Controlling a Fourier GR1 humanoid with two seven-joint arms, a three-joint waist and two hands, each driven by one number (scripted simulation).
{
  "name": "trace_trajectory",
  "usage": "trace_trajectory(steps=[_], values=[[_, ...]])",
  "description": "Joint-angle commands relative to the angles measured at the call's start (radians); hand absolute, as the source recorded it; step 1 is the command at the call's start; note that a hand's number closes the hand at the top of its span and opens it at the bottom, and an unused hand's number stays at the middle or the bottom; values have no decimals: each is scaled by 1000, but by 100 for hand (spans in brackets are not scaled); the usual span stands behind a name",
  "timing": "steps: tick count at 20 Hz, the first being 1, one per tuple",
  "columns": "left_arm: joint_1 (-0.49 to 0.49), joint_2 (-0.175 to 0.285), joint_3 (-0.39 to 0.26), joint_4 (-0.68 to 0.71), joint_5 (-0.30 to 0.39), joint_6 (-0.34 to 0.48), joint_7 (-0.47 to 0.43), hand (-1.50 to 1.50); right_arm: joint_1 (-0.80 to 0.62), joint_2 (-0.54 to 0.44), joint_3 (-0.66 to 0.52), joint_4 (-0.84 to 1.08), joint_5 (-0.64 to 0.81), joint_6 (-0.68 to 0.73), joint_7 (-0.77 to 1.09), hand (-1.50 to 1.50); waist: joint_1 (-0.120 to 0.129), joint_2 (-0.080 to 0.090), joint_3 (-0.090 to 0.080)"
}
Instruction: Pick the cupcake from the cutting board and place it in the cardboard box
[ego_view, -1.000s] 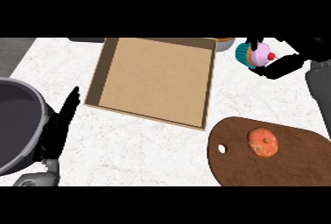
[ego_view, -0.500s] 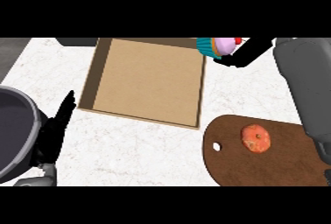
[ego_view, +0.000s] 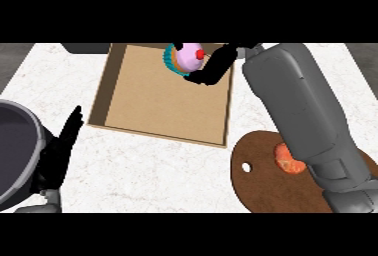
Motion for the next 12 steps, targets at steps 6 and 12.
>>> trace_trajectory(steps=[6,12], values=[[-10,4,5,-16,-3,-8,3,0,-83,138,130,168,48,-95,126,150,8,2,0],[-37,-42,-33,7,-33,21,12,0,-82,139,288,362,1,-268,147,150,28,9,0]])
